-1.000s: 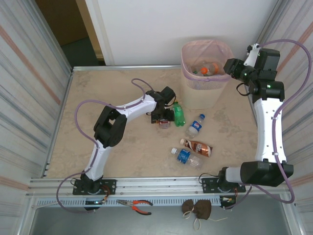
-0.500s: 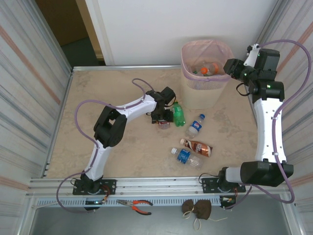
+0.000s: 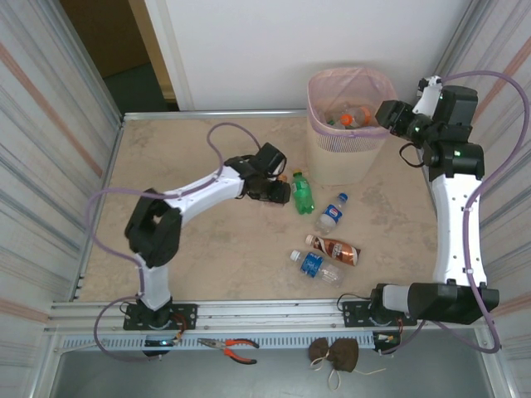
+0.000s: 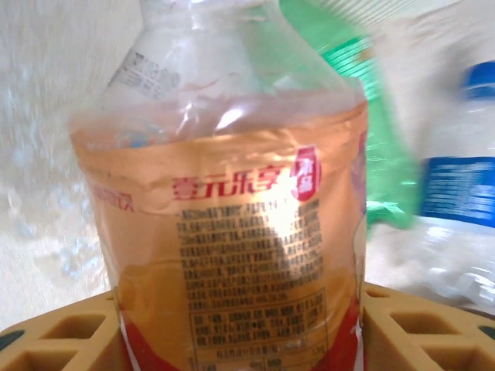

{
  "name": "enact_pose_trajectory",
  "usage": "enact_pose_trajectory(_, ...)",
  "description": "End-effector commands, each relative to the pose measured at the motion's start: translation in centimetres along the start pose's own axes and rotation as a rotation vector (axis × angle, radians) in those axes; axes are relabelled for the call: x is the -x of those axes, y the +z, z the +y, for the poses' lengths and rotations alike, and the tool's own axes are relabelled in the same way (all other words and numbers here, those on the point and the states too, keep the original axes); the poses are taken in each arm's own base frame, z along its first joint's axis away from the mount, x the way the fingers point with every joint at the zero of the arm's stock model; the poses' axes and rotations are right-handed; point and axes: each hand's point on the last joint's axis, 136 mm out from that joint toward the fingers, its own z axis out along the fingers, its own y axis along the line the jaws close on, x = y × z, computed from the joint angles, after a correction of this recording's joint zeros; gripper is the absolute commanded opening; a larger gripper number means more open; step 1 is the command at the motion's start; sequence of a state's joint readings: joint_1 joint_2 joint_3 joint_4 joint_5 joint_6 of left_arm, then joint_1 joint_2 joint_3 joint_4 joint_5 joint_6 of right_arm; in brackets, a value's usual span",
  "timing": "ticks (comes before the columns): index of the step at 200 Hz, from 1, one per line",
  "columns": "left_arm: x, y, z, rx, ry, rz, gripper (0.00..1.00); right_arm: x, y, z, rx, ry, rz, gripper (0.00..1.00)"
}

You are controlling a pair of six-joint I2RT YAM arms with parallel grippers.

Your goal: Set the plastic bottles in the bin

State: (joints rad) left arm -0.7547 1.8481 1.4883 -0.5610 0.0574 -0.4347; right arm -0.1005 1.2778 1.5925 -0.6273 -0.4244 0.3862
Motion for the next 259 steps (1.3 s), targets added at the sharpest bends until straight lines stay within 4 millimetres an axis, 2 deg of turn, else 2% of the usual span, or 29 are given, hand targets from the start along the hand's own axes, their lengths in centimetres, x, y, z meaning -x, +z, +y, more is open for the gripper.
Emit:
enact_pose_trajectory(1, 3.2, -4.3, -3.3, -0.146, 0.226, -0.219, 0.55, -0.6, -1.0, 3.1, 0.117, 0.016, 0.007, 0.46)
enact_pose_trajectory(53, 3.5, -10.9, -7.4, -0.367, 0.53, -0.461, 0.56, -3.5, -1.1, 7.7, 0.228, -0.006, 0.081, 0.48)
enact_pose_trajectory(92, 3.4, -13.3, -9.0, -0.44, 0.646, -0.542, 0.54, -6.2, -0.2, 11.0, 0.296, -0.031, 0.155, 0.52)
enact_pose_trajectory(111, 3.6, -14.3, -9.6, -0.469, 0.676, -0.575, 0.54, -7.7, 0.6, 11.8, 0.306, -0.04, 0.201, 0.55)
enact_pose_trajectory(150, 3.6, -14.9, -10.1, -0.492, 0.695, -0.595, 0.54, -10.1, 2.0, 13.1, 0.326, -0.057, 0.276, 0.56)
enact_pose_trajectory(201, 3.7, -15.0, -10.2, -0.5, 0.69, -0.599, 0.54, -13.1, 3.9, 13.7, 0.325, -0.062, 0.362, 0.51)
enact_pose_trajectory(259, 4.1, -15.0, -10.2, -0.492, 0.685, -0.611, 0.55, -13.9, 4.8, 13.2, 0.287, -0.072, 0.379, 0.44)
